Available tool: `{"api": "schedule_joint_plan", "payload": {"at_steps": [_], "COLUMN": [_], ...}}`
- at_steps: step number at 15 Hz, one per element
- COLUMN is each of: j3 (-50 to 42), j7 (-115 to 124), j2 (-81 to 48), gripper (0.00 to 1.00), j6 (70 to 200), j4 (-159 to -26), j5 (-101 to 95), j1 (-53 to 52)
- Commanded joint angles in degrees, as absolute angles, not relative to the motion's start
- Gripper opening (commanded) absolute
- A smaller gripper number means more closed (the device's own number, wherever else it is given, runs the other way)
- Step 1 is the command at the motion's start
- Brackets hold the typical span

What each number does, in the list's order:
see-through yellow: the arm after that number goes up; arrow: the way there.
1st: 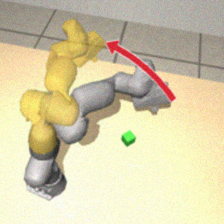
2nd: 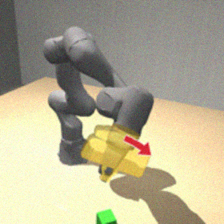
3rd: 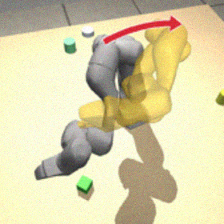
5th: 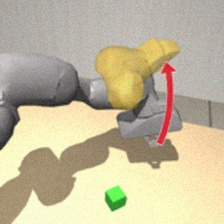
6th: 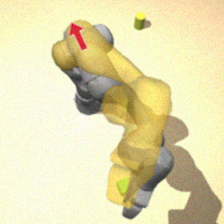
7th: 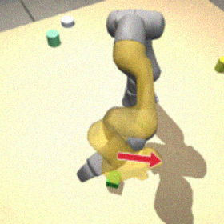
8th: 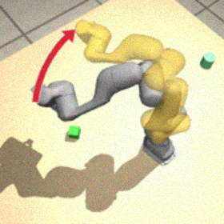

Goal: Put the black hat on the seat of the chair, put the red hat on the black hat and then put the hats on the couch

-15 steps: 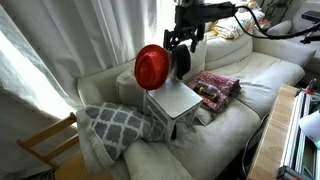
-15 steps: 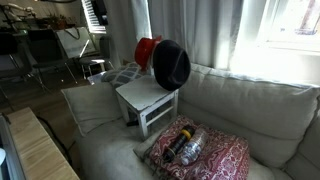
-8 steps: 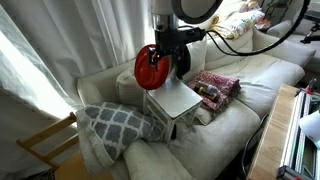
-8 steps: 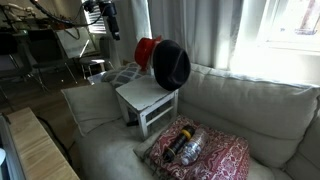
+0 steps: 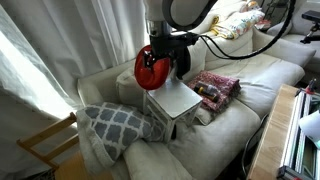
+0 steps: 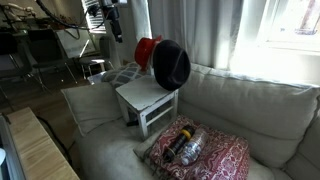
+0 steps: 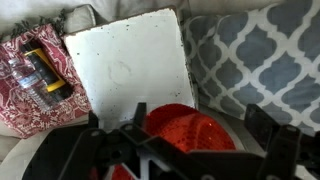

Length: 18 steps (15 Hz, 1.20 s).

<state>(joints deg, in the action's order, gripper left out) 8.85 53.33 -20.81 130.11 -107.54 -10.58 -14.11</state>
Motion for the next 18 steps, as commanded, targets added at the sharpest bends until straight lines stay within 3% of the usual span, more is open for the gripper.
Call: {"api": "schedule_joint_plan", "payload": {"at_steps": [1, 9, 11, 12, 18], "j3": [5.83, -1.17, -3.9, -4.87, -7.91], "j7": [57.08, 62.93, 65.25, 66.15, 69.5], "j2": [-24.06, -29.88, -31.07, -31.63, -33.13], "gripper": [1.0, 0.99, 0.85, 0.7, 0.23], "j6": [133.52, 147.48, 149.7, 150.47, 152.63], "j4": [-106.56, -104.57, -103.91, -103.58, -102.48], "j5": [-11.58, -14.89, -17.15, -17.9, -19.1], "j1": [-16.86, -20.29, -22.01, -22.58, -24.49]}}
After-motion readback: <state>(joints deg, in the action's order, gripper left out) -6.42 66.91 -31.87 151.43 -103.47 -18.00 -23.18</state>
